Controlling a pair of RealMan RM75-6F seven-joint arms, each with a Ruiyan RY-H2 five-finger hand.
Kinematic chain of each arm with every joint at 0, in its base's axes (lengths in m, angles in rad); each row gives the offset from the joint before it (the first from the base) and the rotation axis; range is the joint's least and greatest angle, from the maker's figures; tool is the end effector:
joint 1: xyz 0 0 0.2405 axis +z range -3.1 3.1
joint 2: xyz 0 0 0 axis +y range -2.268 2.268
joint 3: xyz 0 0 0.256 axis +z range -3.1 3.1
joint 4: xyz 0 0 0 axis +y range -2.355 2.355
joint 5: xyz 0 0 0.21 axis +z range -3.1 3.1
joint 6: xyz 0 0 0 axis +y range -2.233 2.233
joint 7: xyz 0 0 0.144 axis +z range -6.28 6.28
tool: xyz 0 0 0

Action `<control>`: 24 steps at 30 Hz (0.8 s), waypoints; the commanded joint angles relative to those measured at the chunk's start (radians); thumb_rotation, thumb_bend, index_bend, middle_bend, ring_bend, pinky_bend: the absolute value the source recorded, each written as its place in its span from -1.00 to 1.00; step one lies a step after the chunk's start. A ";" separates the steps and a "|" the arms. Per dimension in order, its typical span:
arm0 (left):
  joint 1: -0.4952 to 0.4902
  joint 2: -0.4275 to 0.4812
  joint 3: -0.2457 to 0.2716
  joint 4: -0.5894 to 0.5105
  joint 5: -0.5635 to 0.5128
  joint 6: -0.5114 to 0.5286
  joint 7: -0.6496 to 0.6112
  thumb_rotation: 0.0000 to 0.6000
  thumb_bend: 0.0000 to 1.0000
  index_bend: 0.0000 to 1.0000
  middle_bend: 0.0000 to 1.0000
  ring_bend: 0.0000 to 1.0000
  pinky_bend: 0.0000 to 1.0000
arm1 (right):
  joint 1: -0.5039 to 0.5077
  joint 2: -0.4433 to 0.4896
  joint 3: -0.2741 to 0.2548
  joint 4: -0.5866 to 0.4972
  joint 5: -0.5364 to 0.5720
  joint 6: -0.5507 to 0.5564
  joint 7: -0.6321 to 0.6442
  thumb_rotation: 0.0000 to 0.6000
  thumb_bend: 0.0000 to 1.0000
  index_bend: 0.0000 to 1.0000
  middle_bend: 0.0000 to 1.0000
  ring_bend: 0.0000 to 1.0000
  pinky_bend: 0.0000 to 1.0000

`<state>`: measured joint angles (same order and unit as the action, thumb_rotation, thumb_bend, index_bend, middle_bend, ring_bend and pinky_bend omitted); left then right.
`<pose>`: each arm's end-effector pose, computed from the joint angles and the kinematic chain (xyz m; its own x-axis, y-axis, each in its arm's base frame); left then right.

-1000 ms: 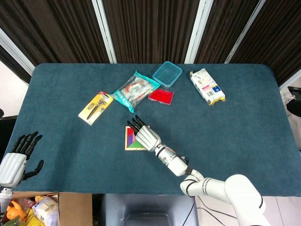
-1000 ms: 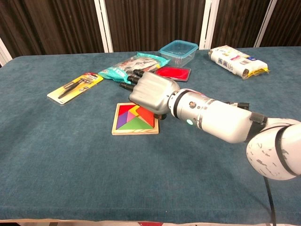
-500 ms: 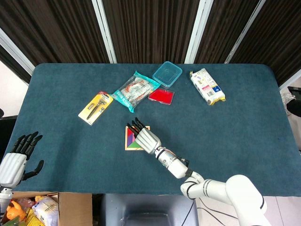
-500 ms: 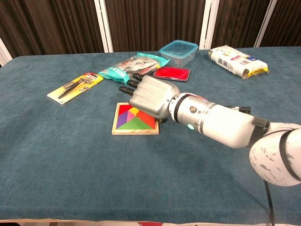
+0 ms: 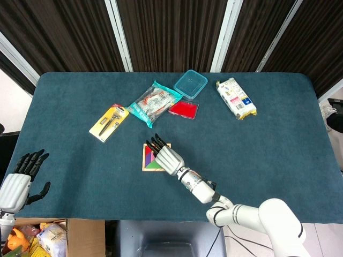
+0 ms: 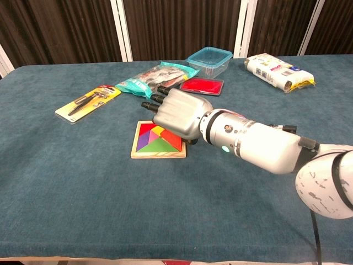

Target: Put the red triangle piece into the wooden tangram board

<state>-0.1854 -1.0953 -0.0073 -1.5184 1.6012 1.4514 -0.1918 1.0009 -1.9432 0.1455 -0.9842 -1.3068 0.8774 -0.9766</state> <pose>-0.3053 0.2044 0.1602 0.3455 0.0527 0.9370 0.9259 -0.1819 -0.3311 -0.0642 -0.3596 -0.1249 0.8777 0.3309 0.3467 -0.0997 -0.5816 0.8073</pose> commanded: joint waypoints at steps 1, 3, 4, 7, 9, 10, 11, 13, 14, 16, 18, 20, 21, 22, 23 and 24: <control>-0.001 0.000 -0.001 0.001 -0.001 -0.001 -0.001 1.00 -0.10 -1.00 -1.00 -1.00 -0.89 | 0.000 0.003 0.001 -0.005 0.004 -0.003 -0.002 1.00 -0.08 -0.03 -0.97 -1.00 -1.00; -0.002 -0.001 0.000 0.001 -0.001 -0.003 0.000 1.00 -0.11 -1.00 -1.00 -1.00 -0.89 | -0.001 0.006 0.001 -0.009 0.006 -0.002 -0.006 1.00 -0.08 -0.05 -0.97 -1.00 -1.00; -0.002 -0.001 -0.001 0.001 -0.001 -0.003 0.000 1.00 -0.11 -1.00 -1.00 -1.00 -0.89 | 0.000 0.007 0.001 -0.011 0.007 -0.003 -0.006 1.00 -0.08 -0.05 -0.97 -1.00 -1.00; -0.001 -0.001 0.000 0.002 0.000 -0.001 -0.001 1.00 -0.11 -1.00 -1.00 -1.00 -0.89 | -0.001 0.010 0.001 -0.015 0.010 -0.005 -0.009 1.00 -0.08 -0.07 -0.97 -1.00 -1.00; 0.001 0.000 0.001 -0.001 0.001 0.003 -0.001 1.00 -0.11 -1.00 -1.00 -1.00 -0.89 | -0.001 0.011 0.001 -0.018 0.012 -0.005 -0.011 1.00 -0.08 -0.08 -0.97 -1.00 -1.00; 0.000 0.000 0.000 0.000 -0.001 0.001 -0.001 1.00 -0.11 -1.00 -1.00 -1.00 -0.89 | -0.001 0.011 0.001 -0.019 0.012 -0.003 -0.011 1.00 -0.08 -0.09 -0.97 -1.00 -1.00; -0.001 0.000 0.000 0.000 -0.002 0.000 -0.001 1.00 -0.11 -1.00 -1.00 -1.00 -0.89 | -0.001 0.013 0.001 -0.022 0.010 0.000 -0.010 1.00 -0.08 -0.09 -0.97 -1.00 -1.00; 0.001 -0.001 0.001 0.001 -0.001 0.001 -0.001 1.00 -0.11 -1.00 -1.00 -1.00 -0.89 | -0.004 0.019 0.002 -0.034 0.008 0.008 -0.003 1.00 -0.08 -0.10 -0.97 -1.00 -1.00; 0.001 0.000 0.001 0.002 -0.001 0.002 -0.002 1.00 -0.11 -1.00 -1.00 -1.00 -0.89 | -0.009 0.028 0.004 -0.050 0.007 0.018 0.003 1.00 -0.08 -0.12 -0.97 -1.00 -1.00; 0.000 0.001 0.000 0.004 0.000 0.002 -0.005 1.00 -0.11 -1.00 -1.00 -1.00 -0.89 | -0.027 0.056 0.004 -0.100 -0.005 0.055 0.018 1.00 -0.08 -0.20 -0.98 -1.00 -1.00; 0.001 0.002 0.000 0.006 0.002 0.006 -0.009 1.00 -0.10 -1.00 -1.00 -1.00 -0.89 | -0.077 0.121 -0.007 -0.209 -0.040 0.144 0.061 1.00 -0.08 -0.36 -1.00 -1.00 -1.00; 0.003 0.002 0.000 0.007 0.003 0.011 -0.009 1.00 -0.10 -1.00 -1.00 -1.00 -0.89 | -0.158 0.219 -0.034 -0.349 -0.099 0.279 0.139 1.00 -0.08 -0.51 -1.00 -1.00 -1.00; 0.005 0.003 0.001 0.007 0.005 0.015 -0.007 1.00 -0.11 -1.00 -1.00 -1.00 -0.89 | -0.201 0.267 -0.051 -0.408 -0.126 0.343 0.176 1.00 -0.08 -0.61 -1.00 -1.00 -1.00; 0.007 0.002 0.002 0.006 0.007 0.019 -0.002 1.00 -0.11 -1.00 -1.00 -1.00 -0.89 | -0.250 0.318 -0.073 -0.465 -0.146 0.405 0.208 1.00 -0.09 -0.73 -1.00 -1.00 -1.00; 0.009 0.001 0.004 0.005 0.008 0.020 0.004 1.00 -0.11 -1.00 -1.00 -1.00 -0.89 | -0.316 0.388 -0.102 -0.536 -0.160 0.482 0.239 1.00 -0.12 -0.82 -1.00 -1.00 -1.00; 0.009 0.000 0.004 0.005 0.007 0.019 0.009 1.00 -0.11 -1.00 -1.00 -1.00 -0.89 | -0.365 0.440 -0.124 -0.584 -0.161 0.533 0.255 1.00 -0.18 -0.91 -1.00 -1.00 -1.00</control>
<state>-0.1779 -1.0942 -0.0044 -1.5127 1.6081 1.4695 -0.1877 0.8307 -1.7140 0.1029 -1.3415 -1.3890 1.1757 -0.8477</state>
